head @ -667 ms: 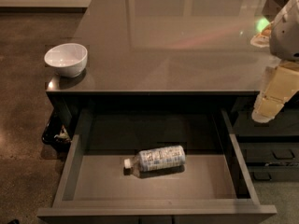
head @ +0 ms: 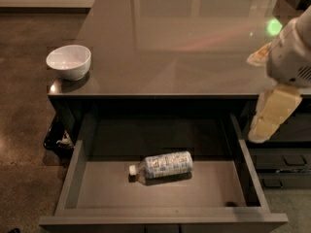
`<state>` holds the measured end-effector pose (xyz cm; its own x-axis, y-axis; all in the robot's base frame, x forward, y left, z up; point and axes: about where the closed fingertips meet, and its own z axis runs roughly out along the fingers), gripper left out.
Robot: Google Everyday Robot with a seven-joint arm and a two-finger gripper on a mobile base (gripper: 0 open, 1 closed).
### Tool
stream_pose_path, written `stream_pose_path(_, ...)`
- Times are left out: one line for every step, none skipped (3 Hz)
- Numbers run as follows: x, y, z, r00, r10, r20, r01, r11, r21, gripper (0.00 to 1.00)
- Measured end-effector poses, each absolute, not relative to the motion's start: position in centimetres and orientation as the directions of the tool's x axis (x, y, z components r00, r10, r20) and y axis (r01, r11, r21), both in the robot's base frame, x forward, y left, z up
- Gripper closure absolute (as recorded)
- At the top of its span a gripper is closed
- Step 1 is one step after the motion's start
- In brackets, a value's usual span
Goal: Pick blue plastic bottle from top drawer and place on counter
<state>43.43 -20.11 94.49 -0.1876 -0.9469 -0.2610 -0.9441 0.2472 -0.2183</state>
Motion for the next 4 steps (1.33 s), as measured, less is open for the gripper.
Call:
stream_pose_path(42.9,-16.7,86.9,-0.142,-0.911,-0.386,-0.969,0.207,-0.134,0.0)
stream_pose_path(43.2,-15.9,84.7,-0.148,-0.899,-0.412,-0.965,0.222,-0.137,0.0)
stream_pose_path(43.2,-15.9,84.7,-0.148,-0.899,-0.412,-0.965,0.222,-0.137,0.0)
stream_pose_path(44.5,-15.5,81.8,-0.146,-0.858,-0.492,-0.963,0.238,-0.129,0.0)
